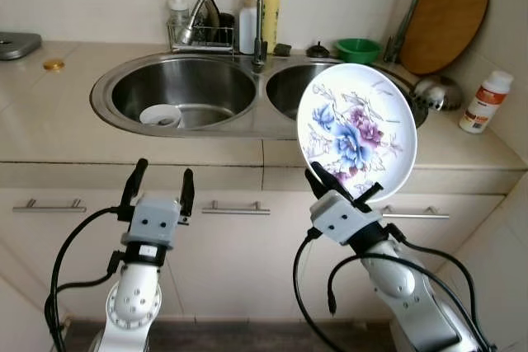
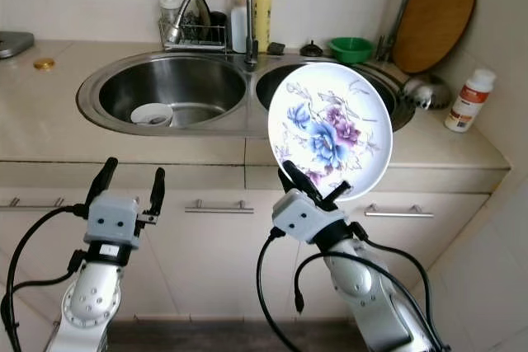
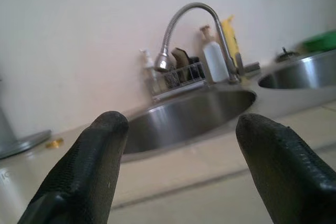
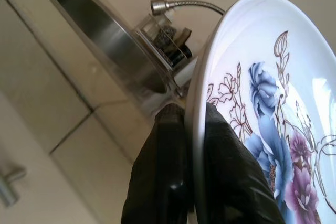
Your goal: Kitchen organization
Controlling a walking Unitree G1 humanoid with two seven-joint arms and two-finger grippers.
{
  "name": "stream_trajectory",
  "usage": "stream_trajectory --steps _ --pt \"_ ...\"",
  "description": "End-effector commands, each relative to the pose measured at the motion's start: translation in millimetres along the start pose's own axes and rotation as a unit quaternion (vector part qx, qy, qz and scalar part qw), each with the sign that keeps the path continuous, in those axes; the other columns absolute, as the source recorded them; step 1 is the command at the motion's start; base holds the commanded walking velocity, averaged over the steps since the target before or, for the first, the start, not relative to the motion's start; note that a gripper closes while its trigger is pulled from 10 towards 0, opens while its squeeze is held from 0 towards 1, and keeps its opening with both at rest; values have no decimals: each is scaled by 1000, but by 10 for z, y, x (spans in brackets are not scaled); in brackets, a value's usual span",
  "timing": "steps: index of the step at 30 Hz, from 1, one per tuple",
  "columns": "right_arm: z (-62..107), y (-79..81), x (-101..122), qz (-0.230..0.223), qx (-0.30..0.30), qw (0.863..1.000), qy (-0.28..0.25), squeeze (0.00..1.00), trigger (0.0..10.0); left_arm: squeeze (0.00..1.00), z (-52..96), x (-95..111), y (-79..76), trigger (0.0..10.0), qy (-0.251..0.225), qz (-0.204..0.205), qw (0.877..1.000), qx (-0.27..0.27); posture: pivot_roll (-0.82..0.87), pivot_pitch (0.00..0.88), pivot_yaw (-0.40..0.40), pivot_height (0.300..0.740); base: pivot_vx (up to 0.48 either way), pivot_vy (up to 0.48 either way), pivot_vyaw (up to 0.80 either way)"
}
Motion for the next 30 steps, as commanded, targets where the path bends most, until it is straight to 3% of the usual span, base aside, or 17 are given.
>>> stream_trajectory --steps 1,7,25,30 --pt "-66 -21 97 17 -1 999 -27 0 10000 0 -8 14 30 10000 -4 1 1000 5 49 0 -48 740 375 0 800" --pt "-71 -50 104 6 -13 999 -29 0 10000 0 -15 31 35 10000 -9 1 1000 6 48 0 -49 740 373 0 800" --pt "-200 -225 54 -61 -50 997 -16 0 10000 0 -37 53 52 10000 -18 -4 1000 10 53 0 -48 740 306 0 0" --pt "-473 -399 -38 -154 -73 985 15 0 10000 0 -44 90 29 10000 -30 3 1000 7 60 0 -49 740 0 0 0"
Point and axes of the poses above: a point about 5 cm out from each wrist's last joint towards the gripper, its own z axis pointing back from the gripper into the wrist, its own x axis along the axis of the wrist's last joint, y = z × x, the point moved 1 cm from there along -z, pointing out of the wrist towards the gripper, and after that the axes turned 9 degrees about -z, right-handed, at the moved point
